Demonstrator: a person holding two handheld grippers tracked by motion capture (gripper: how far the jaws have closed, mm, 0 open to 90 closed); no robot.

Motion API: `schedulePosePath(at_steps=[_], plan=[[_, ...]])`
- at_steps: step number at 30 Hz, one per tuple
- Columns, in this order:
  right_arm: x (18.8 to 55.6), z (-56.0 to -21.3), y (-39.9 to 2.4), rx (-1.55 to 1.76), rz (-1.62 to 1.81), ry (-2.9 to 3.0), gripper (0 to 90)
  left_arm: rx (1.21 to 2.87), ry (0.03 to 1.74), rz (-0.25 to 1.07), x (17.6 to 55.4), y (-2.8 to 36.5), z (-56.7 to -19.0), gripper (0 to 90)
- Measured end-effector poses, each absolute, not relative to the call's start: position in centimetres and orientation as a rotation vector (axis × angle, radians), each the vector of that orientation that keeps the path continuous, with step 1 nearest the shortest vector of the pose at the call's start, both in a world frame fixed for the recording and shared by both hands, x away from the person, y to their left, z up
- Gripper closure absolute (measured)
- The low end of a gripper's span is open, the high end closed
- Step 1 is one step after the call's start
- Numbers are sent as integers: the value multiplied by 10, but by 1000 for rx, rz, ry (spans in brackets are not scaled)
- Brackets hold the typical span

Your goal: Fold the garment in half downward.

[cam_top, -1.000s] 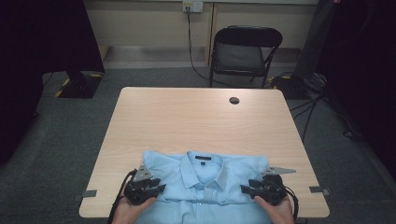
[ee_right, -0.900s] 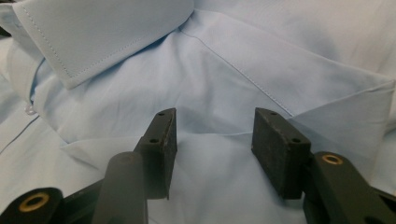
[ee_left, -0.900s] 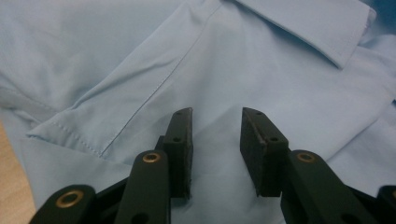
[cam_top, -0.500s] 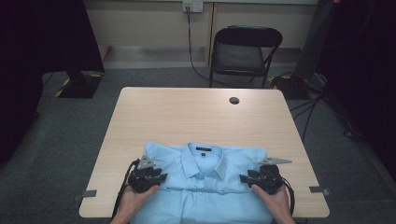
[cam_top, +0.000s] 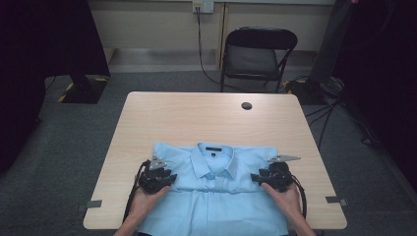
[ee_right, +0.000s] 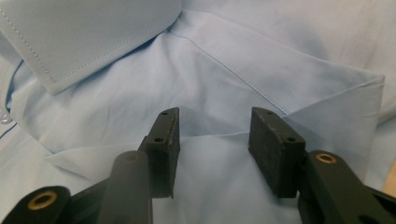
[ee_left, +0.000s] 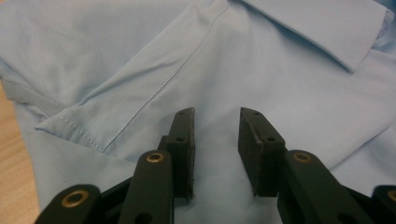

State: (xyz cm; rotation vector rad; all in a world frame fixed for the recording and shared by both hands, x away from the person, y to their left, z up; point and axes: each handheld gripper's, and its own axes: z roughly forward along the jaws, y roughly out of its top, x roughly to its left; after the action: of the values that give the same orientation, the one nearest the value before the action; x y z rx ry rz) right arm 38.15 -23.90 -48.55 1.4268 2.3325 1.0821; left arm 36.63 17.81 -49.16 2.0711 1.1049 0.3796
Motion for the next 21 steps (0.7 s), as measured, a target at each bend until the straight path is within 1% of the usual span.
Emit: schedulePosePath(at_steps=[11, 21], plan=[[407, -486, -236, 1428, 1090, 2320, 529, 2041, 1131, 430, 387, 178, -494, 669], [429, -486, -235, 1456, 1097, 2309, 533, 2026, 1164, 435, 398, 177, -493, 672]])
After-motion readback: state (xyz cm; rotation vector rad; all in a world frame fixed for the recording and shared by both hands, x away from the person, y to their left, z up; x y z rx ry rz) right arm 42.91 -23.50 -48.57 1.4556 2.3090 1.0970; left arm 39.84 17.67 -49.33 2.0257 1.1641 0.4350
